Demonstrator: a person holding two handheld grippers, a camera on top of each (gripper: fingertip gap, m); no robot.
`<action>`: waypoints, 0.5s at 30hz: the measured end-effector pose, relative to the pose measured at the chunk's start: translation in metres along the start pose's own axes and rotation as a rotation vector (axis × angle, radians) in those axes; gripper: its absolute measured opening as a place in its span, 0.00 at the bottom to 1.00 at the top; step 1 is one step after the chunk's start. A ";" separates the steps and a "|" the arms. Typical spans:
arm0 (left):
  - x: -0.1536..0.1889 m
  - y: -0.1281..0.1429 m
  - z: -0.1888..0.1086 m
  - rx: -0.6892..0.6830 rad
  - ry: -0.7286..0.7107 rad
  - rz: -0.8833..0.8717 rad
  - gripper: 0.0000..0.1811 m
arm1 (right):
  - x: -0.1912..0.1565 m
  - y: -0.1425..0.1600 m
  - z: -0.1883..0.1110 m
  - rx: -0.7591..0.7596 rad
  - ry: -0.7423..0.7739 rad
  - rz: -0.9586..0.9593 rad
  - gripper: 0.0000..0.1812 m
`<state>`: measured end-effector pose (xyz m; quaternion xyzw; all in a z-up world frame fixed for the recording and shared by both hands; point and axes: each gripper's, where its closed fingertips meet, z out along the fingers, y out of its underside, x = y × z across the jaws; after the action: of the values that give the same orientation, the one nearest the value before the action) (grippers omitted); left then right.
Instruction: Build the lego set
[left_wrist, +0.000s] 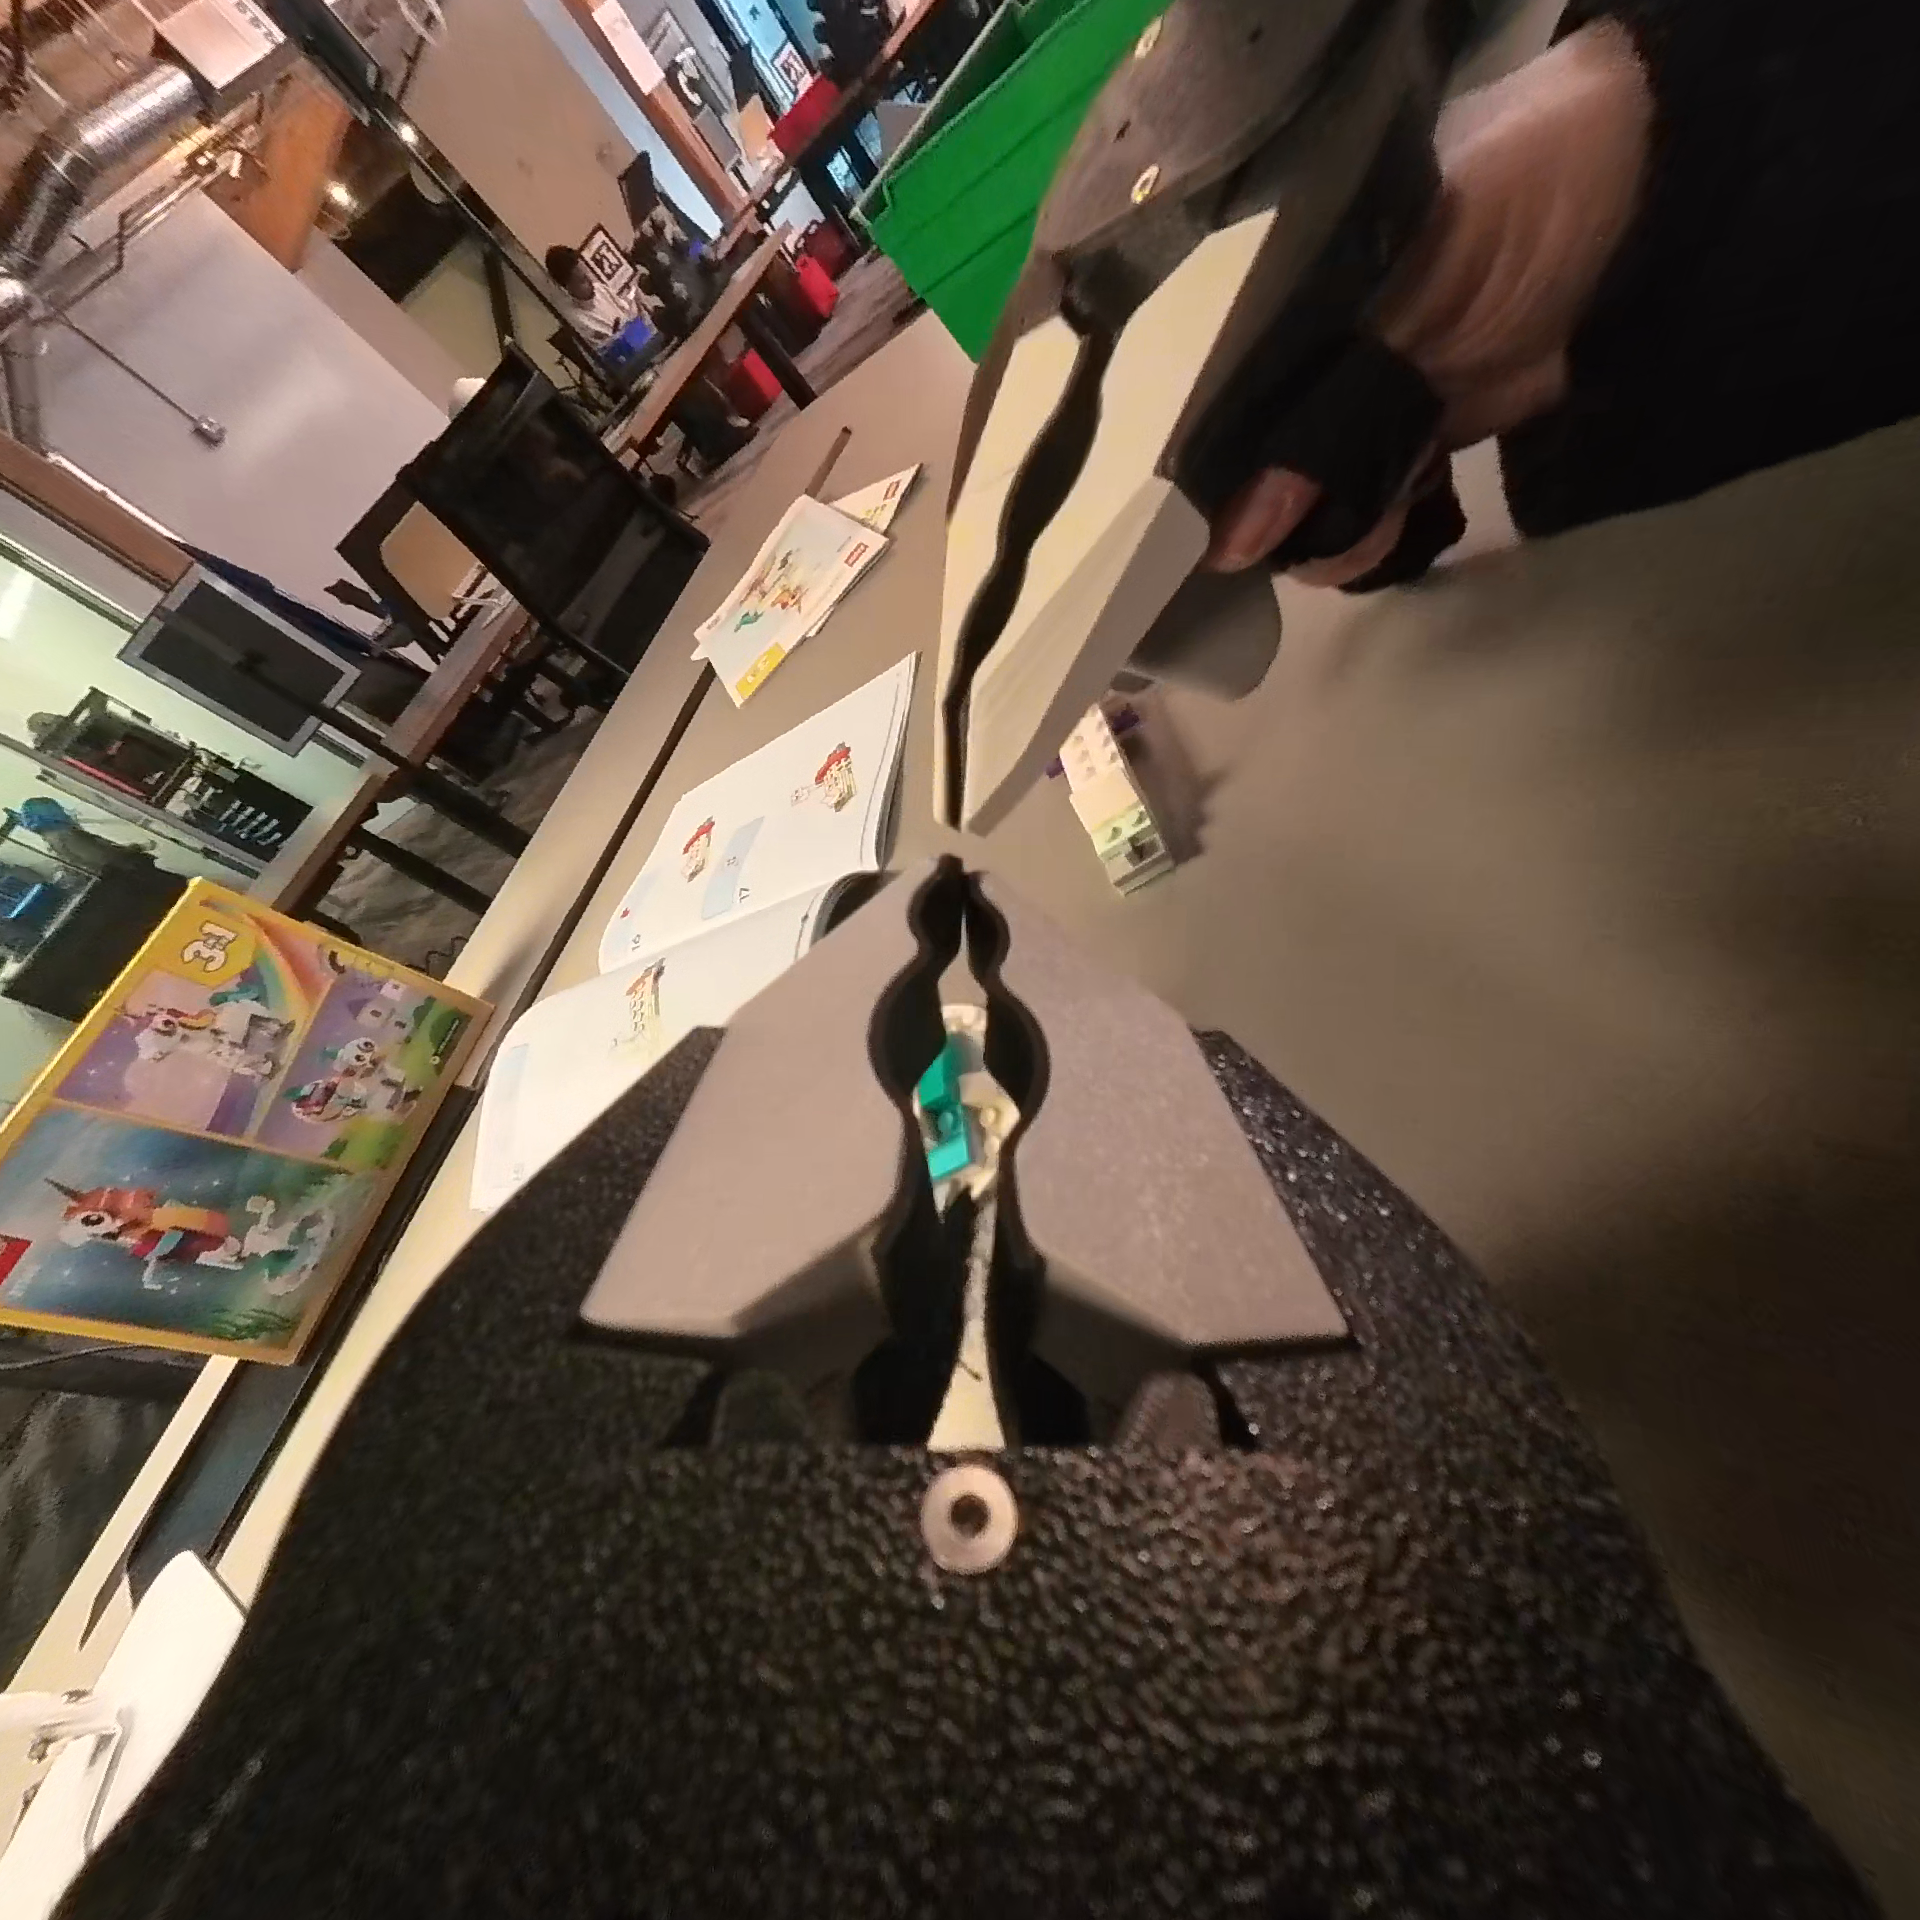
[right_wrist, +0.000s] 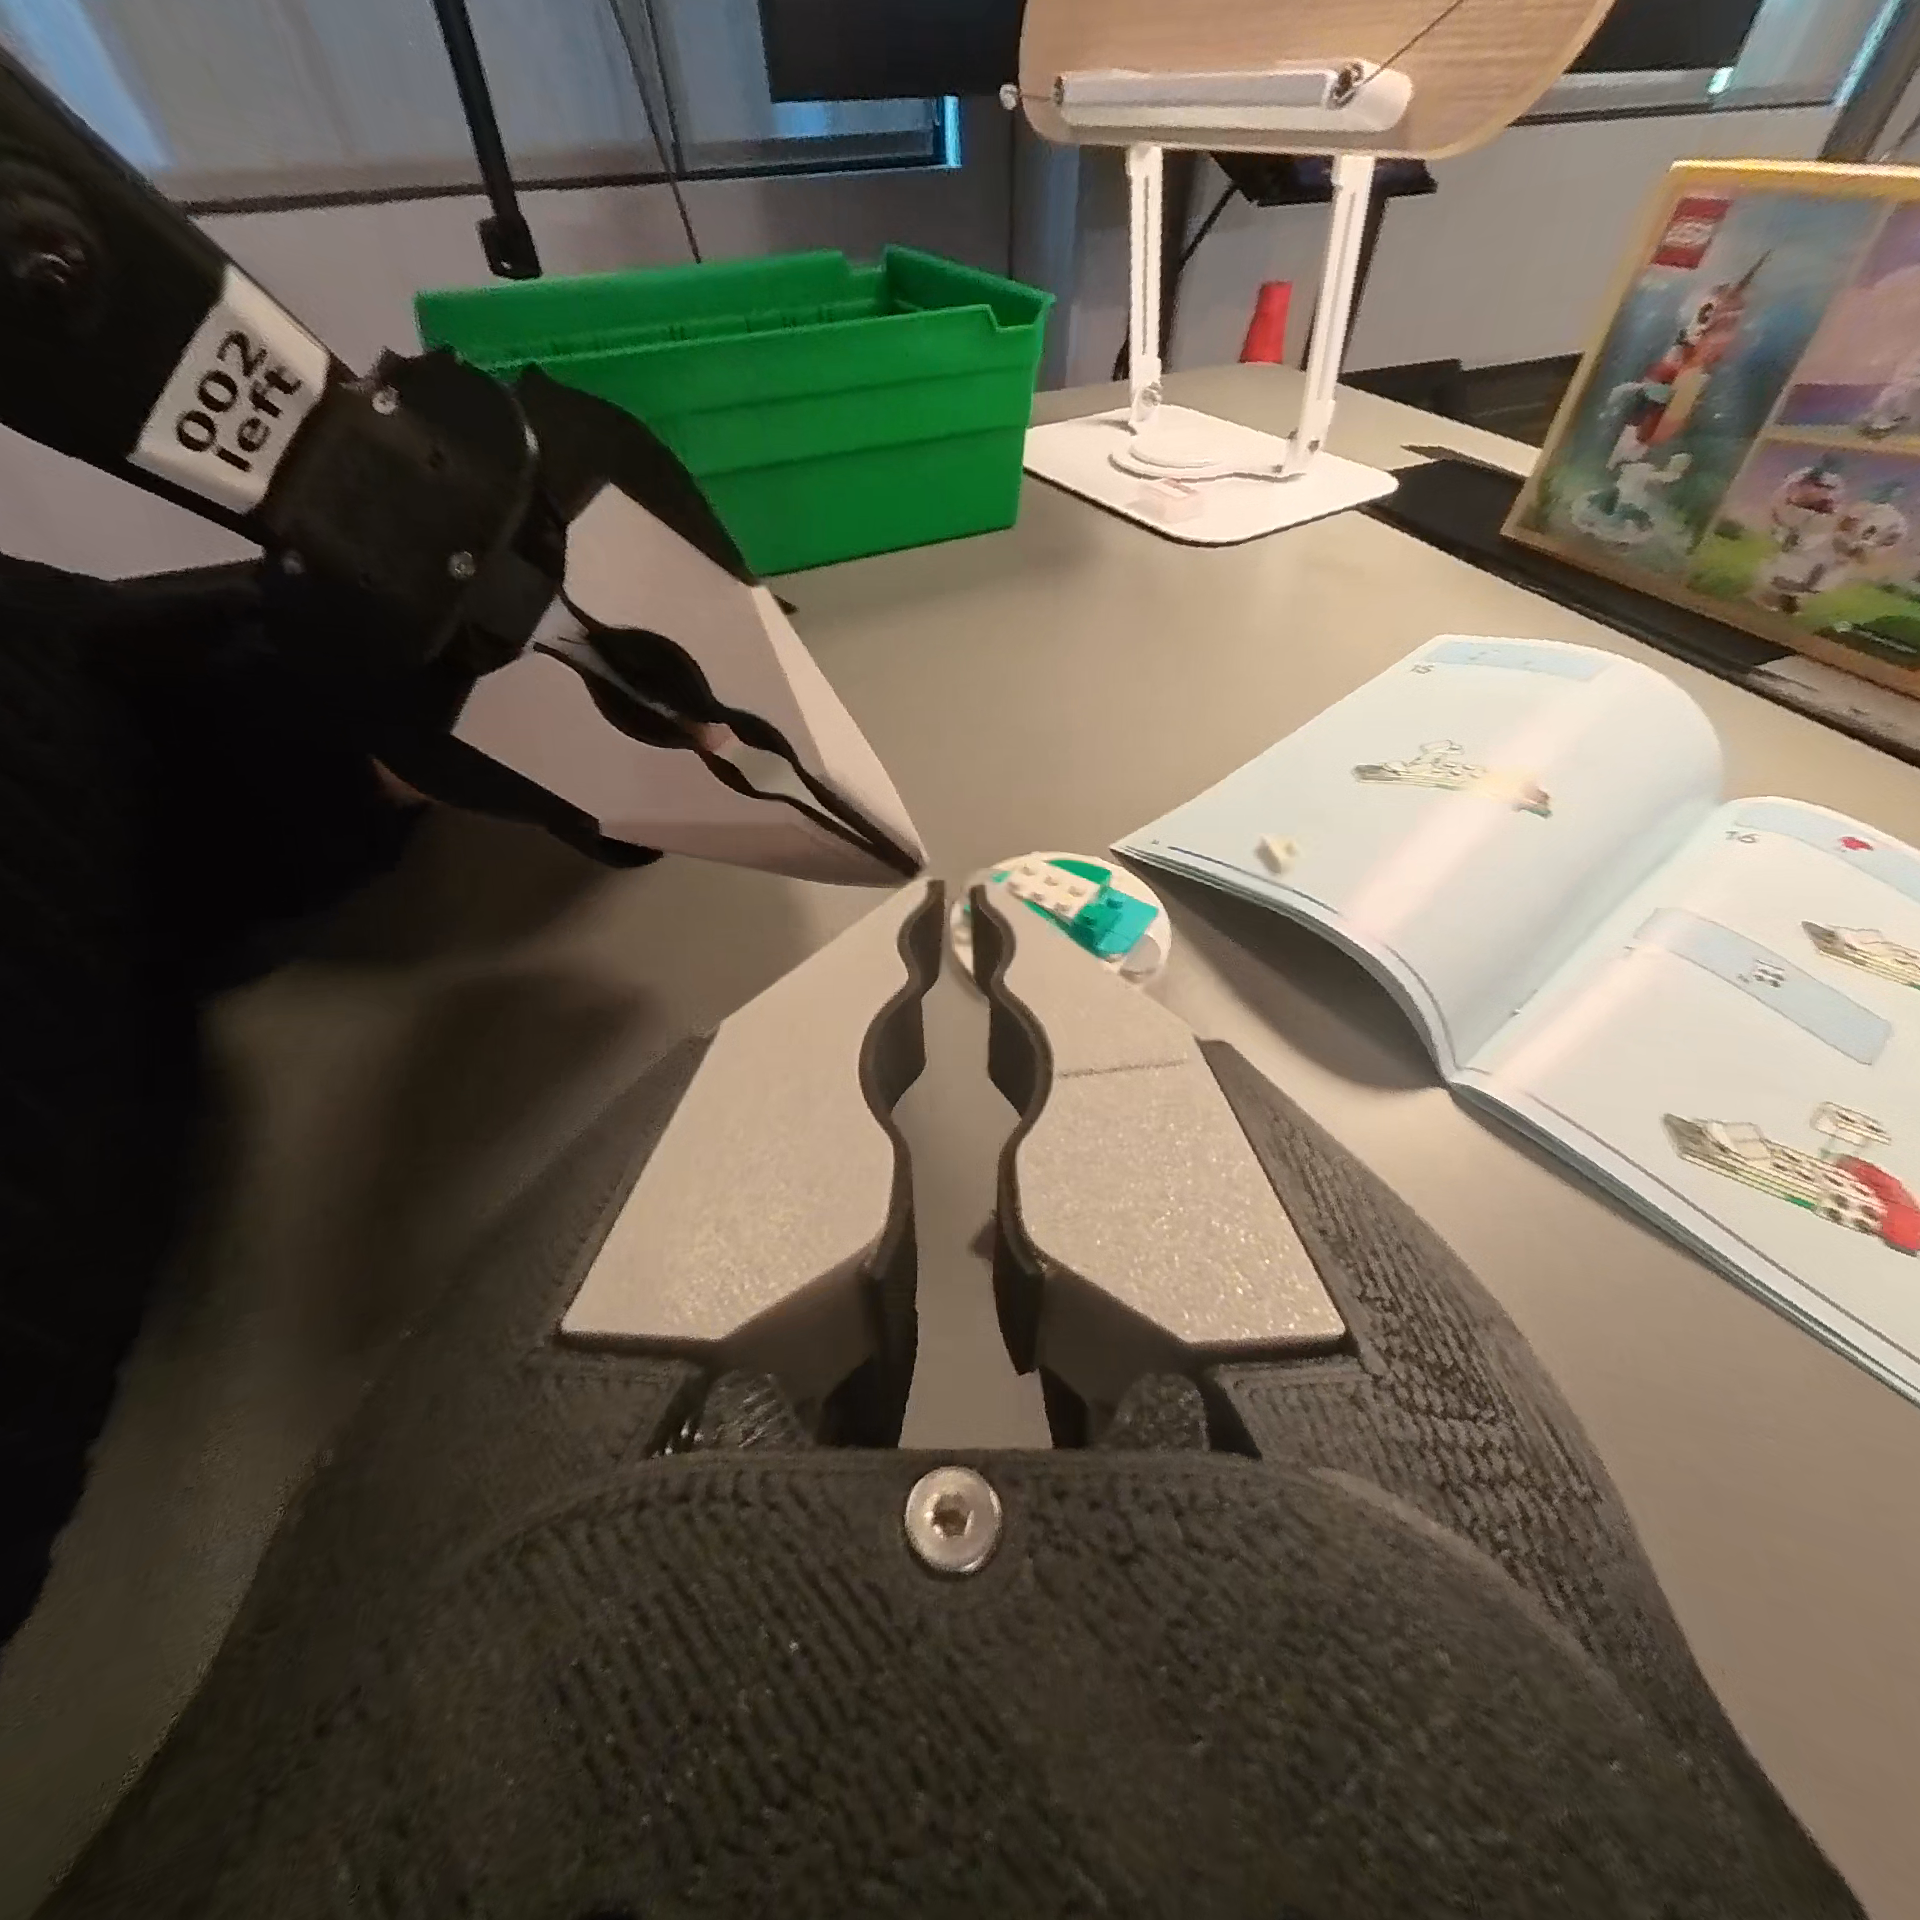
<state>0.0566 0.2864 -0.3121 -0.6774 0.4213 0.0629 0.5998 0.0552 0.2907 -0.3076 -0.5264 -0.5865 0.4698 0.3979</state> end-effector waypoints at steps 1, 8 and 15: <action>0.000 0.001 0.000 -0.006 0.002 -0.005 0.00 | 0.004 0.000 -0.002 -0.003 0.019 -0.005 0.02; -0.021 0.023 -0.003 -0.071 -0.072 -0.164 0.00 | 0.031 -0.001 -0.014 -0.026 0.139 -0.035 0.04; -0.060 0.047 -0.023 -0.048 -0.180 -0.440 0.00 | 0.061 -0.007 0.011 -0.191 0.173 -0.081 0.10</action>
<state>-0.0213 0.2996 -0.3063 -0.7588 0.2067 0.0007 0.6177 0.0354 0.3499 -0.3049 -0.5763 -0.6127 0.3484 0.4137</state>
